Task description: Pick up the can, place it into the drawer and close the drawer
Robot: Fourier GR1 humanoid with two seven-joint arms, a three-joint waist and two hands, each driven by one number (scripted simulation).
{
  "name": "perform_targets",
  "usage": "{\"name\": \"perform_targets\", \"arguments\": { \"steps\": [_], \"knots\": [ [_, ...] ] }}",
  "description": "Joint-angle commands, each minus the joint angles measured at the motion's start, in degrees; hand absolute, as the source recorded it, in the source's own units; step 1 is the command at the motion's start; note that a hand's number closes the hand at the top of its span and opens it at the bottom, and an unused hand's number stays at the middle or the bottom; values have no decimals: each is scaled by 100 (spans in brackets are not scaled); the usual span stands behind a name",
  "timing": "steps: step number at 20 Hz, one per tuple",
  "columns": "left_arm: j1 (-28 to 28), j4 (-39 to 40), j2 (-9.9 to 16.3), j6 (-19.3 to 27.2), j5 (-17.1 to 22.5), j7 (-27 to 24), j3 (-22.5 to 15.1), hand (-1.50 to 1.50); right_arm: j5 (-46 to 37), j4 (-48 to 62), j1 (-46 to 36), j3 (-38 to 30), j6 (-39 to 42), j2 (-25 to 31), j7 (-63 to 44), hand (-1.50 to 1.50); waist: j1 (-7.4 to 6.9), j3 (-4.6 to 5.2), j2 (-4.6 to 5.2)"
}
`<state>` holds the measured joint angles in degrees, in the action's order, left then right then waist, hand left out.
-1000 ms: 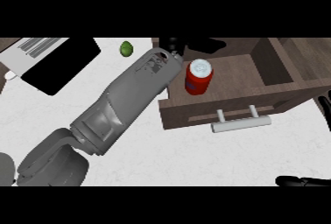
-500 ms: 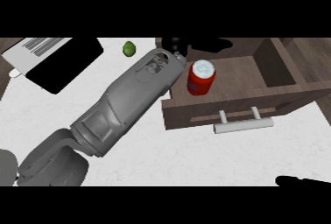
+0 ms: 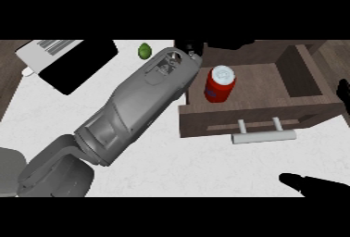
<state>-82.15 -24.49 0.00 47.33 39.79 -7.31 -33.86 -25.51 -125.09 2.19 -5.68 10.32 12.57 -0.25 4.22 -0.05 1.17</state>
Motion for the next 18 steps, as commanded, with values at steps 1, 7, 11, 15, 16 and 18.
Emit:
{"name": "perform_targets", "arguments": {
  "steps": [1, 7, 11, 15, 16, 18],
  "knots": [
    [180, -136, 0, 227, 58, -130, -119, -150, -937, 38, -265, 297, 3, 337, -132, -150, -118, 5, -34],
    [58, -75, 0, -10, -5, 88, -11, -150, -2296, 1236, -379, 914, -574, 315, 329, -150, -329, 1, -72],
    [52, -421, 83, 51, -144, 372, -38, -150, -3185, 2090, -448, 1294, -1043, 166, 212, -150, -515, 3, -128],
    [164, -580, 246, 165, -380, 540, -45, -150, -3438, 3160, -1065, 1202, -1743, -159, 318, -150, -498, 0, -111],
    [382, -1058, 521, 75, -367, 743, -107, -150, -3473, 3198, -840, 1197, -2002, -264, 357, -150, -573, 2, -150],
    [620, -1288, 553, 146, -450, 875, -155, -150, -3308, 3733, -1157, 871, -2140, -172, 546, -150, -587, 2, -149]
  ]
}}
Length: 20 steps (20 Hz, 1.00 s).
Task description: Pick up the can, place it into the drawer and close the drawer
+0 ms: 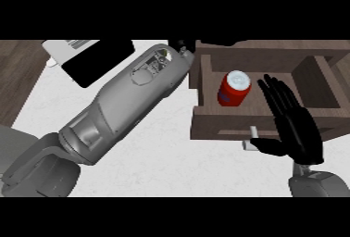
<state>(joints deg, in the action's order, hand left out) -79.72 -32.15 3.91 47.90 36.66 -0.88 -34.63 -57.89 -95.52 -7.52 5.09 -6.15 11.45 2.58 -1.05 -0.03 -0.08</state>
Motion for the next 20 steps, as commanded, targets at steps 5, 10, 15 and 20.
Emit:
{"name": "perform_targets", "arguments": {
  "steps": [5, 10, 15, 20],
  "knots": [
    [240, -1125, 920, -200, -222, 892, -46, -150, -287, 1984, -625, -337, -1074, -232, 425, -150, -175, -4, -15],
    [547, -1560, 1117, -118, -407, 1036, -113, -150, -699, 2772, -1133, -376, -1494, -415, 302, -150, -165, -4, 13],
    [932, -2038, 1480, -210, -460, 1268, -194, -150, -1034, 3560, -1895, -583, -1592, -349, 105, -150, -314, -1, 19],
    [1151, -2476, 1926, -372, -455, 1396, -26, -150, -1039, 4276, -2206, -899, -2384, -375, 326, -150, -254, -4, 40]
  ]
}}
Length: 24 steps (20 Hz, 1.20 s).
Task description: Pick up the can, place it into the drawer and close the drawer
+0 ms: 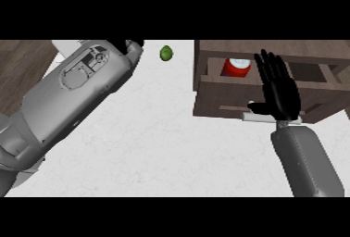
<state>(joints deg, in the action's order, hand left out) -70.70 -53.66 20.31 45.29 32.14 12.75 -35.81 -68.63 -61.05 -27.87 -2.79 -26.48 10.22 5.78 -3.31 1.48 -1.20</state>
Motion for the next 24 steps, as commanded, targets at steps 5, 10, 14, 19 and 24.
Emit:
{"name": "perform_targets", "arguments": {
  "steps": [5, 10, 14, 19, 24],
  "knots": [
    [661, -794, 429, -49, -96, 149, 13, -150, 74, 1824, -901, -483, -925, -95, 251, -150, -119, -161, 182],
    [1014, -1219, 473, 77, -188, 275, -60, -150, -142, 2794, -1728, -730, -1252, -37, 12, -150, -193, -161, 203],
    [1358, -1712, 660, 121, -323, 315, -116, -150, -119, 3423, -2478, -878, -1331, 78, 98, -150, -211, -162, 207],
    [1674, -2020, 769, 84, -401, 261, -74, -150, -134, 4000, -3176, -1055, -1406, 200, -61, -150, -244, -161, 247],
    [2107, -2484, 1020, 25, -456, 298, -57, -150, -143, 4377, -3356, -1131, -1625, 149, -49, -150, -247, -161, 238]
  ]
}}
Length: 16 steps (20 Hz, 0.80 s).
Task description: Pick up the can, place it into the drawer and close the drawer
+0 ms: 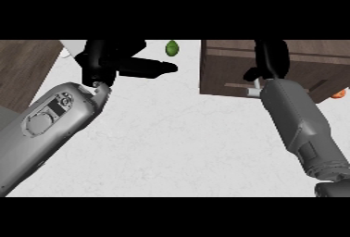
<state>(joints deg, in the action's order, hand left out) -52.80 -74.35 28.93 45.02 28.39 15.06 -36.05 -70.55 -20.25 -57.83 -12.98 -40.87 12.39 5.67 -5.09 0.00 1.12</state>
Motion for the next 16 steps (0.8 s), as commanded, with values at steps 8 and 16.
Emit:
{"name": "perform_targets", "arguments": {
  "steps": [8, 16],
  "knots": [
    [471, -615, 320, -93, -115, 86, 160, -150, 326, 636, -595, -367, -47, 5, 491, -150, -88, -21, 61],
    [761, -491, 215, -164, -177, -239, 220, -150, 1551, 277, -960, -1322, 336, -423, 1397, -150, 35, -31, 48]
  ]
}}
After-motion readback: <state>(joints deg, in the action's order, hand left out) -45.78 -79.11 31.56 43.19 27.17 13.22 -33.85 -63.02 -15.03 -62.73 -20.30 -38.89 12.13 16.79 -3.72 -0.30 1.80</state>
